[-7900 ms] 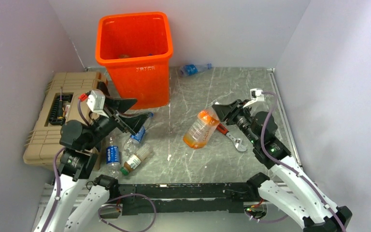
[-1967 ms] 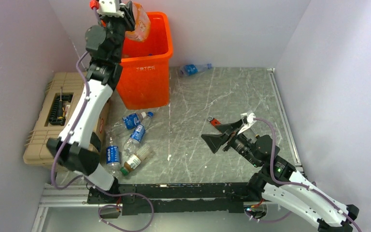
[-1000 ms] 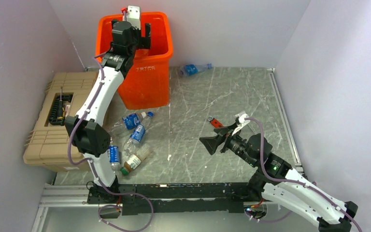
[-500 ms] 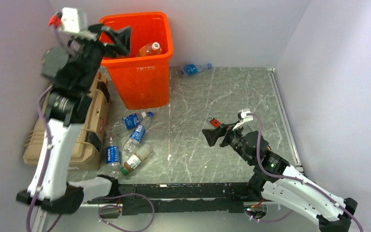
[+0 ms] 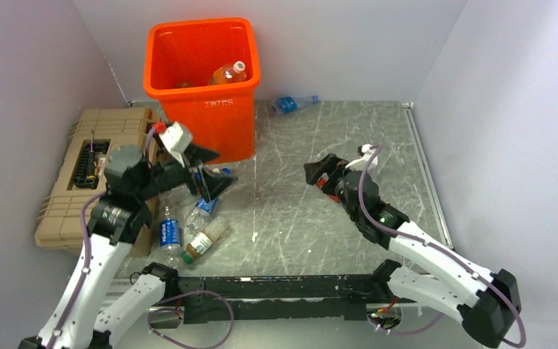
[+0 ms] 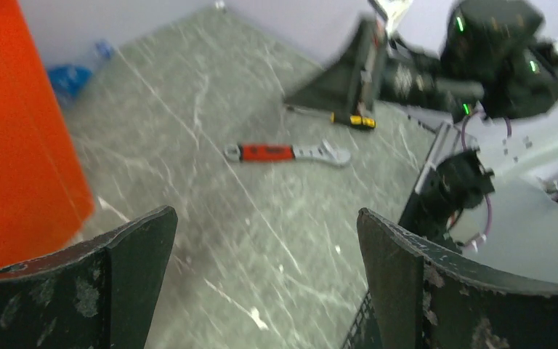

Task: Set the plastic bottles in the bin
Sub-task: Pick up the plastic bottle from the corner of the board.

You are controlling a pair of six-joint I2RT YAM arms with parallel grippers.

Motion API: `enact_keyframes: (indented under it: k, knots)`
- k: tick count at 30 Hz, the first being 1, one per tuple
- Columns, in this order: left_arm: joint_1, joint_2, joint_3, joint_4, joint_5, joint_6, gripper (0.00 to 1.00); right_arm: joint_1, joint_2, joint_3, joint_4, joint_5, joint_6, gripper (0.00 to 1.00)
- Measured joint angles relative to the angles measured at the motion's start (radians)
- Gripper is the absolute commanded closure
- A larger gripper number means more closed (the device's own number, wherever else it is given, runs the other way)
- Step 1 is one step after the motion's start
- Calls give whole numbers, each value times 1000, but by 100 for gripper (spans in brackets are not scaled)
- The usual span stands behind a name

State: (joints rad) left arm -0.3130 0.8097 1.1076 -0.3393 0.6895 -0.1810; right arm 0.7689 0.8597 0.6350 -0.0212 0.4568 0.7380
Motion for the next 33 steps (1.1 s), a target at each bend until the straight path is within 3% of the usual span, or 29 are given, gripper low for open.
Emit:
enact_keyframes:
  k: [6,14,24,33]
  knots:
    - [-1,-222,-264,7,-51,-48,1,-264,184,-32,208,-132,212,11]
    - [-1,-199,-328,12,-122,-69,1,-406,560,8,425,-182,337,11]
    - [-1,-170,-363,-104,-295,-95,0,-497,1067,454,531,-286,383,13]
    - [-1,-251,-363,-109,-348,-95,0,-548,1359,696,537,-363,418,1]
